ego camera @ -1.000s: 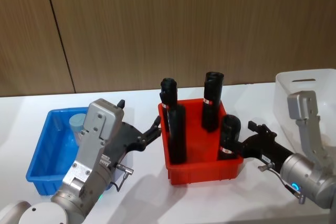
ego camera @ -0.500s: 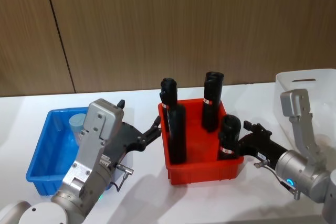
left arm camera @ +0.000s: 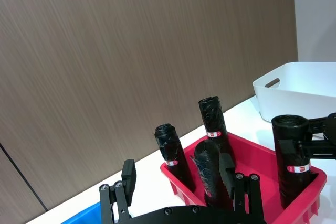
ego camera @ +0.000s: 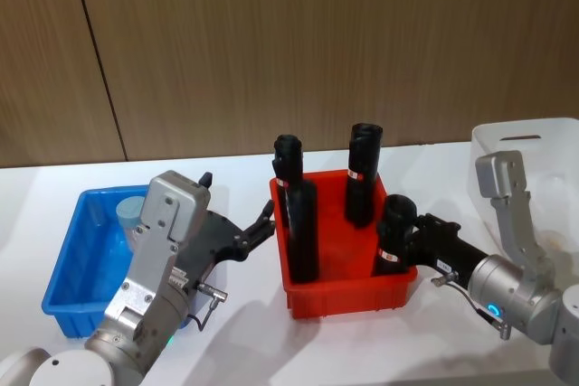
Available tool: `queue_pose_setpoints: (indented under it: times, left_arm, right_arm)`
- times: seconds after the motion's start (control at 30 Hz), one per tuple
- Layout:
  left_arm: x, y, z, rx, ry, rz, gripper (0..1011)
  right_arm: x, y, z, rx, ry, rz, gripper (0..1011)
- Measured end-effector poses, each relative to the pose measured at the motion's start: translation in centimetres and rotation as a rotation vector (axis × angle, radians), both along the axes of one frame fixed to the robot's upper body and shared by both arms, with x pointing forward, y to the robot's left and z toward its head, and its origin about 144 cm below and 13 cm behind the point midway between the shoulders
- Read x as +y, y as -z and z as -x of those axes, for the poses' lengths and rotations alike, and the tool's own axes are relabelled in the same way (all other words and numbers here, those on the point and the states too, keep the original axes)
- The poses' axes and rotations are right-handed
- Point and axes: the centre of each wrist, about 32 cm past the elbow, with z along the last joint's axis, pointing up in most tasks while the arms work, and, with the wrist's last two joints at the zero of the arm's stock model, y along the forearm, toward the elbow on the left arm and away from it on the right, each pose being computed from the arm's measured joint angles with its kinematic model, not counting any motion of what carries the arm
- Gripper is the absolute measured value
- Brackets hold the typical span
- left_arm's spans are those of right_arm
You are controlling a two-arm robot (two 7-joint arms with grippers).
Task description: Pick the cotton swabs from the blue box and place them into the white box.
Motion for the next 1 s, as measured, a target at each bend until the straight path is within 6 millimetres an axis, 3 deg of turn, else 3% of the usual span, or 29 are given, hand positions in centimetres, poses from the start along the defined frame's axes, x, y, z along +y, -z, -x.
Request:
queue_pose_setpoints:
  times: [0.23, 0.57, 1.0]
  left_arm:
    - [0.0, 0.0, 0.0, 0.0, 0.0, 0.0, 1004]
    - [0.0, 0.0, 0.0, 0.0, 0.0, 0.0, 1004]
    - [0.0, 0.0, 0.0, 0.0, 0.0, 0.0, 1004]
  right_arm:
    - [0.0, -0.4, 0.0, -0.009, -0.008, -0.015, 437]
    - [0.0, -2.3, 0.1, -0.062, -0.015, -0.039, 382]
    - [-1.0, -7.2, 0.2, -0.228, 0.01, -0.033, 348]
